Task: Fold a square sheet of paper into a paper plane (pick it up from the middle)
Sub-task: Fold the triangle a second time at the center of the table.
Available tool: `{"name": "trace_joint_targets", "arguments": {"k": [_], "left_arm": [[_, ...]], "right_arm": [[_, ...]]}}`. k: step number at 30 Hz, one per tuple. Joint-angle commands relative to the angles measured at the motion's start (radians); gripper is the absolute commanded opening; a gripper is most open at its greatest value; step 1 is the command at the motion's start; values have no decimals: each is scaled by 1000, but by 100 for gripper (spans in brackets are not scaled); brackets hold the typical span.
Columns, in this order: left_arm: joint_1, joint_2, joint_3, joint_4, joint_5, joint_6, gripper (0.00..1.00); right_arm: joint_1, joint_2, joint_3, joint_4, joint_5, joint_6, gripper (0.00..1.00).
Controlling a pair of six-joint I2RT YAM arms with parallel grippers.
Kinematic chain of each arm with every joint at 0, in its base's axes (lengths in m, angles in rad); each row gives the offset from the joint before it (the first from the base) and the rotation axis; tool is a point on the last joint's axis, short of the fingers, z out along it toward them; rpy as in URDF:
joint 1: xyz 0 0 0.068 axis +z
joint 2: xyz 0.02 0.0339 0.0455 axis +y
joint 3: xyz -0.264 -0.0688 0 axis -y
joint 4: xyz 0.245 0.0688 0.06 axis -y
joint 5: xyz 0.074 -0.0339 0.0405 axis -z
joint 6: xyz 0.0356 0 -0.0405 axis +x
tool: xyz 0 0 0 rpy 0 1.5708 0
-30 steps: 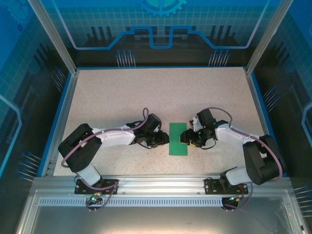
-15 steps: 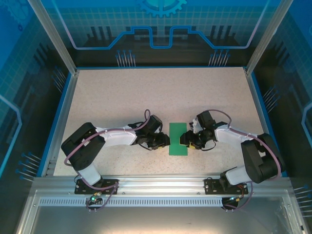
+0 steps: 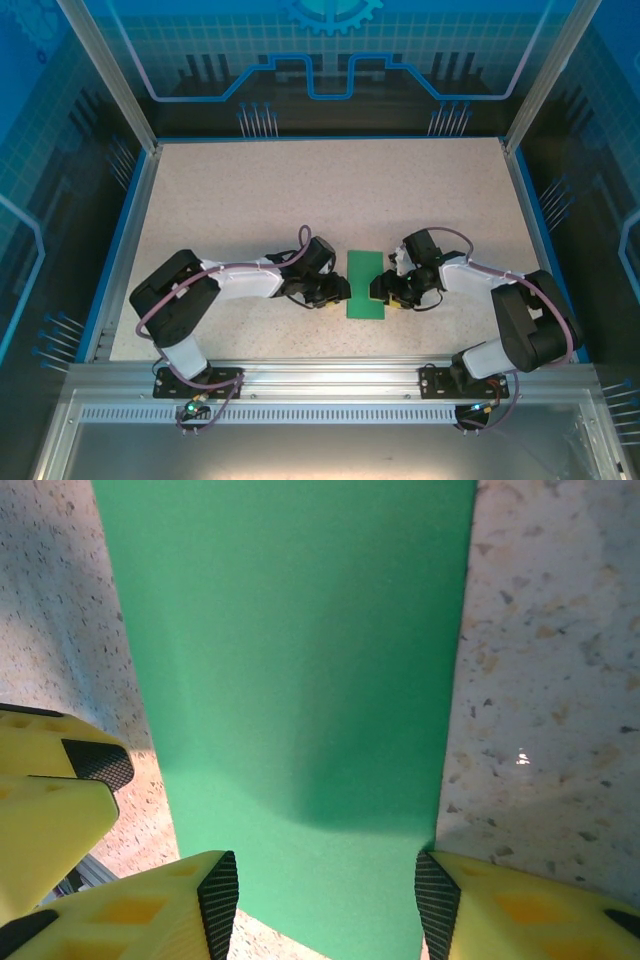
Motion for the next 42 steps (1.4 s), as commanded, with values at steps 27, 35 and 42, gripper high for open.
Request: {"name": "trace_joint_targets", "arguments": {"k": [27, 35, 42], "left_arm": [[-33, 77, 54, 92, 72, -41, 37], [-32, 81, 60, 108, 59, -46, 35], [-20, 122, 108, 118, 57, -53, 26]], "right_arm": [[-21, -4, -22, -6, 9, -4, 54], [-19, -19, -20, -7, 5, -7, 54], [-21, -71, -13, -45, 48, -10, 55]]}}
